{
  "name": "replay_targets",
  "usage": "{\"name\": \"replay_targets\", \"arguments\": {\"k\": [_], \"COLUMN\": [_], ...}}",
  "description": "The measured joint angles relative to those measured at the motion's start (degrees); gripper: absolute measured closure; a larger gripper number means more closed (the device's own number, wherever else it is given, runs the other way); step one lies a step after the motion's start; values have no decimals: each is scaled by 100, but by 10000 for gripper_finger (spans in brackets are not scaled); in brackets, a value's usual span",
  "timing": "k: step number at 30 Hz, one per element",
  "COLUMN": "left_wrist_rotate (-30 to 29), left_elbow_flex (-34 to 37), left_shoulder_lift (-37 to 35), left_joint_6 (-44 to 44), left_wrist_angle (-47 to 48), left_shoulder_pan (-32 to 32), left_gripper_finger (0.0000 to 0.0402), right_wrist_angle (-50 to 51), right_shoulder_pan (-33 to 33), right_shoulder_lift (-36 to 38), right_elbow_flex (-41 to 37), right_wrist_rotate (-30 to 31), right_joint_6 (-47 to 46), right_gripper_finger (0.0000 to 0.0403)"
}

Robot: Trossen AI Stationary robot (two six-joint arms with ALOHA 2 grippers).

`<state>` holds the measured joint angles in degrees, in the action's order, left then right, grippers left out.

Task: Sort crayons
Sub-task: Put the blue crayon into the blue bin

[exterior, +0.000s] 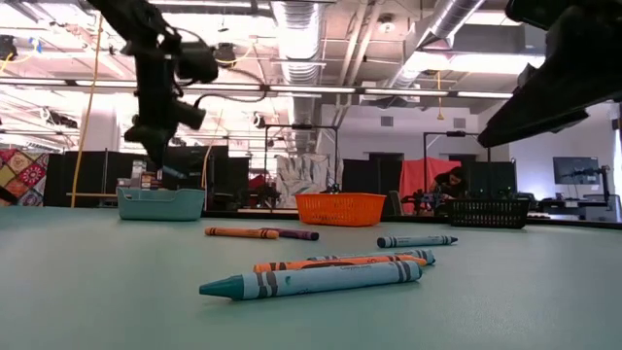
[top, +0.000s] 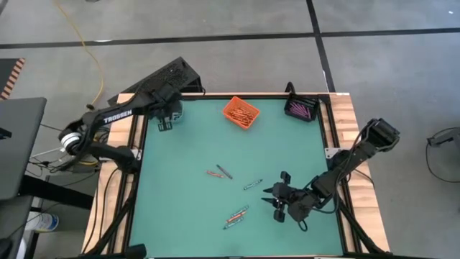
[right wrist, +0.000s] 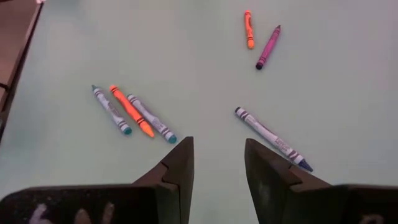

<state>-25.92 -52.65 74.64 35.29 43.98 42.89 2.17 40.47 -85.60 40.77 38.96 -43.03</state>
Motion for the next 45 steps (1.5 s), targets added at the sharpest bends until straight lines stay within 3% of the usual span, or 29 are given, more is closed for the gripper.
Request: {"name": "replay_targets", "arguments": {"k": [5, 11, 16, 21, 33, 45], "left_wrist_rotate": [233, 100, -77, -138, 883, 773], "left_elbow_flex": [174, 183, 183, 180, 178, 178], "left_shoulder_lift": [347, 715, 664, 408, -226, -283], "left_joint_6": [191, 80, -130, -336, -1604, -2728], "left_wrist_angle": [-292, -539, -727, -749, -741, -755], "left_shoulder_pan": [410, 482, 421, 190, -1353, -3529], "left_gripper_finger": [396, 338, 291, 280, 278, 278], "right_wrist_angle": [-15, -29, -8, -3, 92, -631], "right_shoulder_pan": [-99, -129, -129, -336, -1707, -2287], "right_shoulder_lift": [0, 0, 0, 0, 0, -316], "right_elbow_flex": [0, 0, 0, 0, 0, -553], "right_wrist_rotate": [0, -2, -7, -122, -1968, -2708], "right_joint_6": [0, 5, 292, 1089, 2910, 3308], "right_gripper_finger": [266, 266, 266, 266, 266, 266]}}
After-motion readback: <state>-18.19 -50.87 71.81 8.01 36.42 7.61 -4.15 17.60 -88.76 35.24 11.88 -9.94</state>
